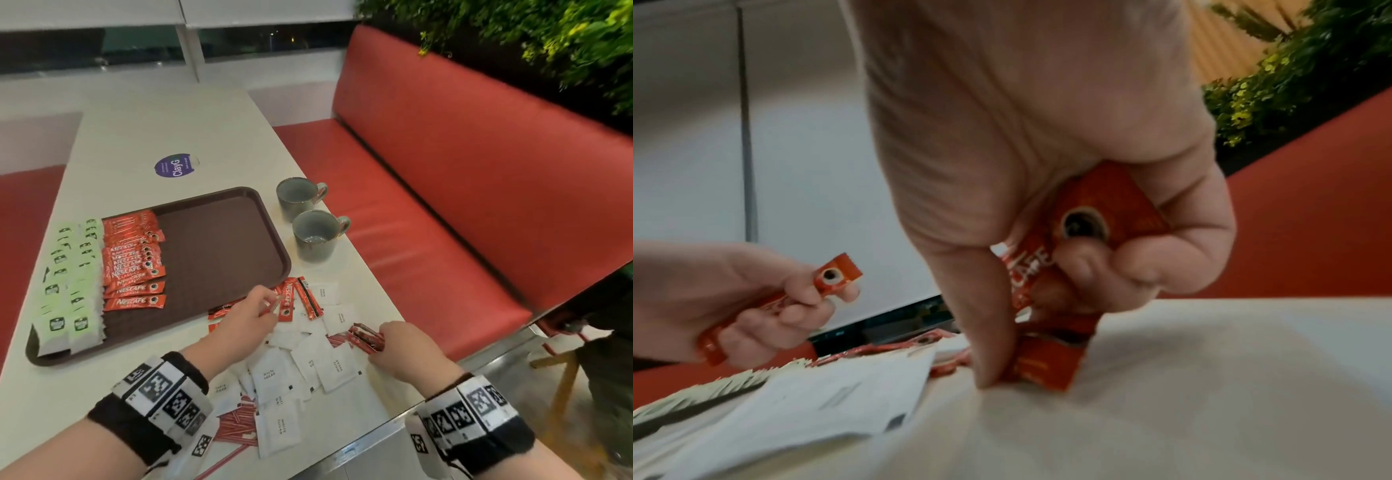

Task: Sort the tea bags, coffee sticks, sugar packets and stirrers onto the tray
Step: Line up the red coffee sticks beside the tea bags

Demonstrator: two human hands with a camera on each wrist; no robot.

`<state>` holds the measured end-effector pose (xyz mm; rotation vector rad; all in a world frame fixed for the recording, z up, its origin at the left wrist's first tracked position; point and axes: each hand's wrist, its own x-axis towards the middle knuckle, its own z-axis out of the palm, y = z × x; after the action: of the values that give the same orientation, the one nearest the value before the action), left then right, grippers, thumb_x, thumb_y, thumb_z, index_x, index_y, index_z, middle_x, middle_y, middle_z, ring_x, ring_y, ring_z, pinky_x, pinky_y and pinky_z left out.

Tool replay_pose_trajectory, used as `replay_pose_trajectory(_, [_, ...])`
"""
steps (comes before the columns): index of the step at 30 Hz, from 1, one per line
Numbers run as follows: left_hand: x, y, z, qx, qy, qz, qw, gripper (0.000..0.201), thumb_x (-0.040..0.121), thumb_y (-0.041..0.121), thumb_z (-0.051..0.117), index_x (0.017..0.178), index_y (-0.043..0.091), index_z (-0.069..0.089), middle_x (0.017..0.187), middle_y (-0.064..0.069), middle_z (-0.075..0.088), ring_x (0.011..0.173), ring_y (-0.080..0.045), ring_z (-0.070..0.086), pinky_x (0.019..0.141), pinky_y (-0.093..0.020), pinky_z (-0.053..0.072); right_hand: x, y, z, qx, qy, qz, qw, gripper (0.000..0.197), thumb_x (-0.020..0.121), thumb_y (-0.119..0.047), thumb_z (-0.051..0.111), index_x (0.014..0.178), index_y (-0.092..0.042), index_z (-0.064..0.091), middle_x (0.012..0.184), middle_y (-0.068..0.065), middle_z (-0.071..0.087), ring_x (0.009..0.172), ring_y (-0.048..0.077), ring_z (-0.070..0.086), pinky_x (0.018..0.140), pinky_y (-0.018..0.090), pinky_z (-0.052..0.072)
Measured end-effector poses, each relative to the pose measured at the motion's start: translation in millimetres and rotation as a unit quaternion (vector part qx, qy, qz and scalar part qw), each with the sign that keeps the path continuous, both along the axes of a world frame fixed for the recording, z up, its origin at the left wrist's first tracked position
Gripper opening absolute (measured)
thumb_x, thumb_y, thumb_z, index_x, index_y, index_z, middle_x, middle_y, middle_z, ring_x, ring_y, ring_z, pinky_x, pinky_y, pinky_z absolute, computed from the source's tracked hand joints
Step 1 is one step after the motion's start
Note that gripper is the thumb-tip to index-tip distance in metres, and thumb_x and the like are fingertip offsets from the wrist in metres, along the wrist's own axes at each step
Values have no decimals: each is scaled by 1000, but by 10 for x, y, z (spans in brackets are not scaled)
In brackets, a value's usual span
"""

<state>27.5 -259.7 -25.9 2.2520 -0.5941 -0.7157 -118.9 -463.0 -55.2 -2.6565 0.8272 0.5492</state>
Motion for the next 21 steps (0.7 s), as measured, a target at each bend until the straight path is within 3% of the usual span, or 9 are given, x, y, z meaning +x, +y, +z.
replay_pose_trajectory(2, [-15, 20, 18, -23, 42, 36, 998, 16, 93, 25, 52, 109, 27, 51, 79, 5, 51, 63, -10, 45, 56, -25, 37, 28, -16, 7, 18, 9, 3, 1000, 18, 82, -27, 54, 68, -23, 43, 72, -6, 48, 75, 20, 51, 53, 26, 33])
replay_pose_trajectory(6, [-48, 36, 104, -78, 73, 33, 994, 23, 88, 31, 62, 97, 10, 63, 69, 7, 48, 56, -8, 38, 48, -17, 34, 22, -53, 220, 123, -63, -27, 990, 28, 85, -25, 63, 64, -20, 45, 63, -6, 50, 58, 10, 48, 47, 20, 32])
replay_pose_trajectory(8, [-86, 15, 145, -112, 100, 18, 988, 27, 86, 30, 65, 96, 5, 63, 67, 10, 49, 56, -6, 38, 49, -15, 34, 41, 46, 379, 249, -154, -70, 954, 29, 86, -24, 66, 64, -19, 48, 58, -7, 50, 46, 1, 41, 46, 15, 31])
replay_pose_trajectory(10, [-154, -23, 193, -151, 153, -8, 977, 25, 84, 29, 69, 98, 10, 64, 61, 17, 51, 54, -4, 38, 51, -19, 32, 132, 243, 522, 337, -194, -69, 919, 24, 86, -22, 66, 67, -19, 53, 61, -5, 55, 44, 1, 40, 48, 16, 32])
replay_pose_trajectory(13, [-273, -92, 185, -213, 248, 4, 945, 37, 76, 41, 73, 102, 18, 62, 72, 9, 57, 58, -9, 43, 53, -25, 28, 394, 619, 640, 305, -207, 29, 929, 15, 87, -11, 59, 74, -20, 60, 68, -3, 61, 57, 8, 54, 54, 19, 41])
replay_pose_trajectory(15, [-316, -117, 156, -268, 280, 94, 917, 34, 82, 46, 64, 101, 18, 61, 87, 1, 64, 73, -15, 56, 57, -24, 38, 592, 867, 661, 248, -236, 77, 936, 24, 85, -5, 50, 99, -16, 66, 91, 5, 70, 85, 20, 64, 72, 24, 47])
replay_pose_trajectory(17, [-288, -74, 178, -305, 269, 185, 895, 24, 92, 38, 53, 96, 17, 64, 89, -1, 71, 82, -14, 65, 63, -24, 48, 723, 1061, 674, 234, -257, 83, 934, 35, 87, -10, 47, 119, -15, 60, 111, 8, 67, 102, 23, 61, 82, 27, 46])
replay_pose_trajectory(19, [-207, 41, 218, -321, 242, 243, 883, 27, 97, 32, 48, 87, 14, 63, 79, -3, 70, 74, -14, 66, 61, -27, 48, 807, 1189, 664, 254, -245, 124, 927, 33, 89, -17, 52, 121, -17, 57, 112, 6, 66, 99, 20, 61, 78, 27, 45])
replay_pose_trajectory(21, [-106, 213, 236, -329, 248, 287, 865, 27, 98, 28, 47, 79, 13, 58, 68, -5, 62, 60, -15, 60, 56, -28, 46, 882, 1172, 664, 247, -207, 168, 932, 15, 90, -27, 57, 100, -20, 65, 101, 7, 69, 80, 14, 58, 69, 26, 41])
